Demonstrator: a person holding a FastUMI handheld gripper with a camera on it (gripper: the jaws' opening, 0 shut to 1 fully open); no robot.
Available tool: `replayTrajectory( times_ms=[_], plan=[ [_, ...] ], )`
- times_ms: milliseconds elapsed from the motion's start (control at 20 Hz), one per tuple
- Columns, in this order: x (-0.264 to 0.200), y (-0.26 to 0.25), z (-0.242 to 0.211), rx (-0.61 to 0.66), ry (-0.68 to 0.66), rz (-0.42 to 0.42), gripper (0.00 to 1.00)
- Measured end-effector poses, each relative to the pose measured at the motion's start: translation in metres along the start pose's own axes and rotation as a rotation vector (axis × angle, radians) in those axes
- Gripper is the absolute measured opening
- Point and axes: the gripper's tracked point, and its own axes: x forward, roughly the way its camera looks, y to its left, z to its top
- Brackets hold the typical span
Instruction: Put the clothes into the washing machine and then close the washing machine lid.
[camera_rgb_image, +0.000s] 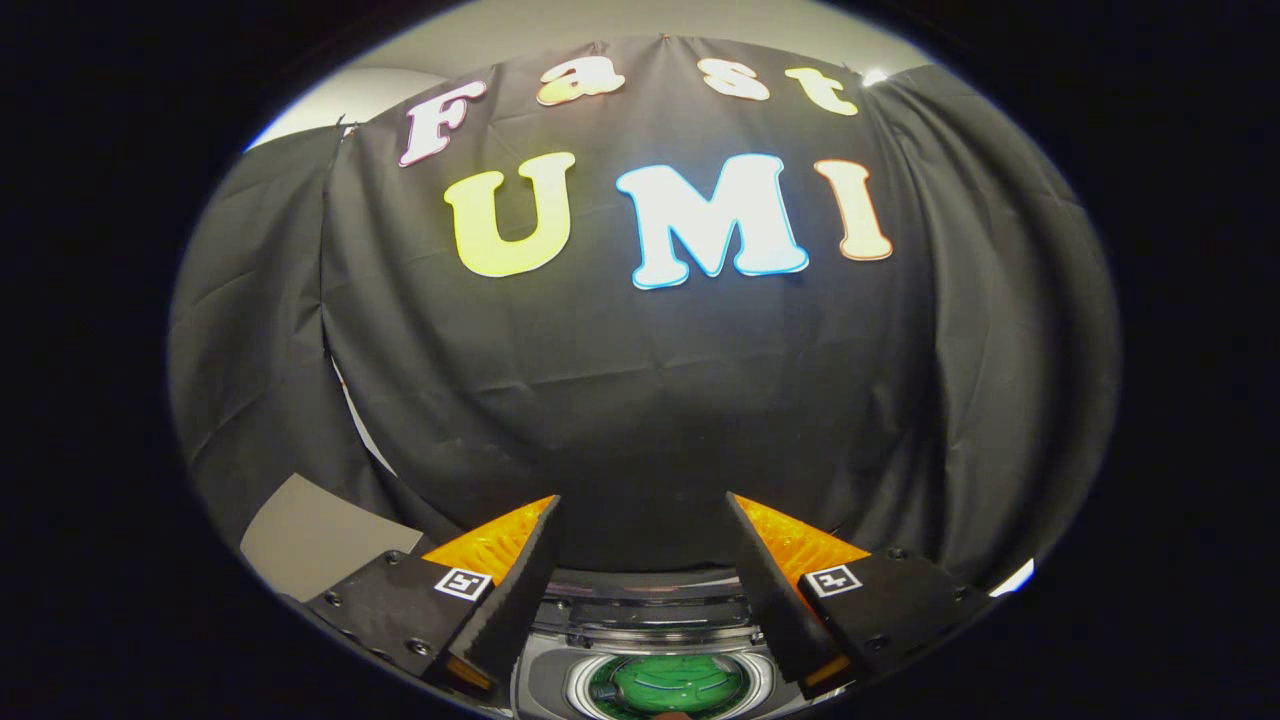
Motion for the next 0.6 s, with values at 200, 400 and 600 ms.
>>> replayTrajectory(
  times_ms=[200,400,600],
  plan=[
    [0.032,0.003,-0.012,0.009,0.064,-0.01,0.98],
    [0.056,0.006,-0.026,0.003,0.129,-0.026,0.98],
    [0.072,0.007,-0.04,-0.03,0.174,-0.04,0.98]
  ],
)
